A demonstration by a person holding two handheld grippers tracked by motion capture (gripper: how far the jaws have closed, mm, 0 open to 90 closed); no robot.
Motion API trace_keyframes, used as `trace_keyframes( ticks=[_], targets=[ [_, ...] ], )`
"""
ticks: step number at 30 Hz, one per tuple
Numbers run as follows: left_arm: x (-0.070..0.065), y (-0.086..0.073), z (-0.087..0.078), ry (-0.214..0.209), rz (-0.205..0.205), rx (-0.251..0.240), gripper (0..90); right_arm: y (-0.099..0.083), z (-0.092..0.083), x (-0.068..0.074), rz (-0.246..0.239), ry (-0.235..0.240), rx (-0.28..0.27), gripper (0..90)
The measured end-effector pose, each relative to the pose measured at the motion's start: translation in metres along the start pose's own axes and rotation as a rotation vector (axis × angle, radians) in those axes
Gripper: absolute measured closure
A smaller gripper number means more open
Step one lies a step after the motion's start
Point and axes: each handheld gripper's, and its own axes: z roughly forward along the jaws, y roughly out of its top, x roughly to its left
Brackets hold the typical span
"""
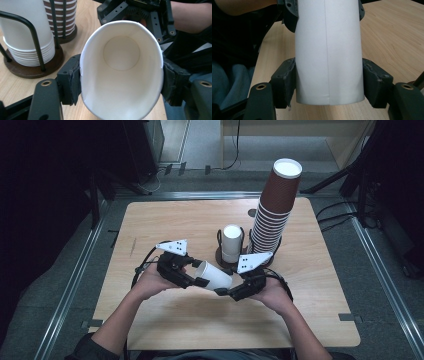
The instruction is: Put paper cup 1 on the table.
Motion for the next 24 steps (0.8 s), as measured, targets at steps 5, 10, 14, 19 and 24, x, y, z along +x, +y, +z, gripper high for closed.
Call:
trace_keyframes(
  ticks=[5,10,14,19,24],
  targets=[
    [0.0006,-0.0004,-0.0001,-0.008,-0.004,0.012,32.0,-0.0004,0.0010,0.0000,0.001,0.000,0.007,34.5],
    [0.0014,-0.0007,-0.0010,0.005,-0.004,0.025,32.0,-0.0009,0.0017,-0.0011,0.023,-0.013,0.021,30.3],
    [0.0027,-0.0007,-0.0020,0.011,-0.007,0.053,31.9,-0.0004,0.0015,-0.0021,0.028,-0.038,0.032,25.3],
    [0.0012,0.0019,0.0002,0.055,0.016,0.127,31.5,-0.0012,0.0036,-0.0016,0.022,-0.048,0.056,23.2],
    [0.0014,0.0032,0.0062,0.090,0.017,0.215,31.4,-0.0052,0.0090,-0.0035,0.016,-0.043,0.100,23.7]
  ],
)
